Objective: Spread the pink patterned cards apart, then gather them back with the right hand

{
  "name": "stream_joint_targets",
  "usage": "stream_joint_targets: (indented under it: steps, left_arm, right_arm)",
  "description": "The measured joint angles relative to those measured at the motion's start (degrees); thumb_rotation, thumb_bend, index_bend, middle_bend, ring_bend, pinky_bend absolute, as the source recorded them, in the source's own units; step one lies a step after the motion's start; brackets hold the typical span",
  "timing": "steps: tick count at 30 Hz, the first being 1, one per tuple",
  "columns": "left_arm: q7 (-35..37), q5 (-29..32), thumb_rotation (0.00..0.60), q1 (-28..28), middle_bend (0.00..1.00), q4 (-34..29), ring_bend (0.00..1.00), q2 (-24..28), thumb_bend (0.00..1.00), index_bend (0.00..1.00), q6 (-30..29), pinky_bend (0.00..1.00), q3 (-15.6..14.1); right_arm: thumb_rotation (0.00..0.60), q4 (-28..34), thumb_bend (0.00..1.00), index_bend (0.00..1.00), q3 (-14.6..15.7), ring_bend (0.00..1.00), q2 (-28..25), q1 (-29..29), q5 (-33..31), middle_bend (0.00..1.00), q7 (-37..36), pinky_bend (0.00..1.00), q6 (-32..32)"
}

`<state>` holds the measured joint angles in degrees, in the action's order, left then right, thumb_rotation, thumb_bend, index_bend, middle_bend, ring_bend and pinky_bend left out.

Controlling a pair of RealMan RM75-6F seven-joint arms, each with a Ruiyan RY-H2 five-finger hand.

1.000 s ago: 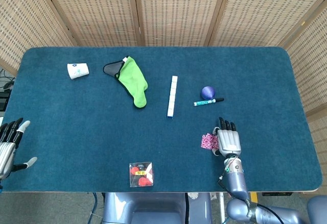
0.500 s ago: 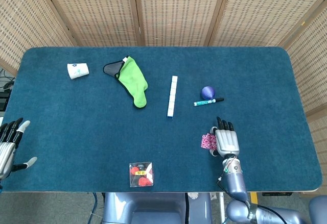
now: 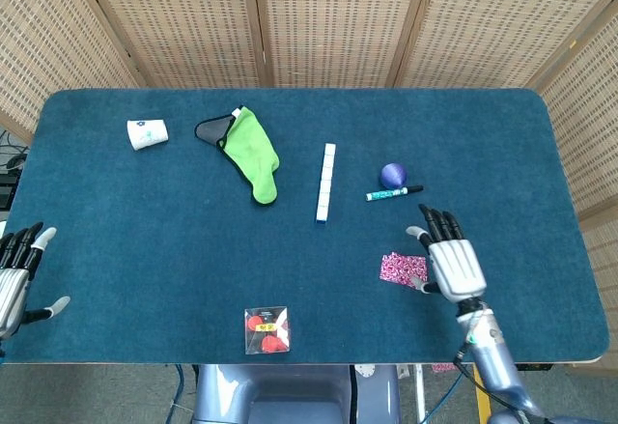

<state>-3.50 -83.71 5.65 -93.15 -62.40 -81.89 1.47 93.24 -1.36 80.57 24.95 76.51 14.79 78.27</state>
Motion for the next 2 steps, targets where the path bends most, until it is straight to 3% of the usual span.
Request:
stream_joint_targets:
  steps: [2]
  left_arm:
    - [-0.16,0.02,0.600,-0.10,0.00,0.01,0.00,-0.14,0.00,0.00,-0.27,0.00,0.04]
  right_arm:
    - [0.600,-5.51,0.00,0.17,1.80,0.00,-0.89,-2.20,5.39,0.00,-7.27,0.06,2.84]
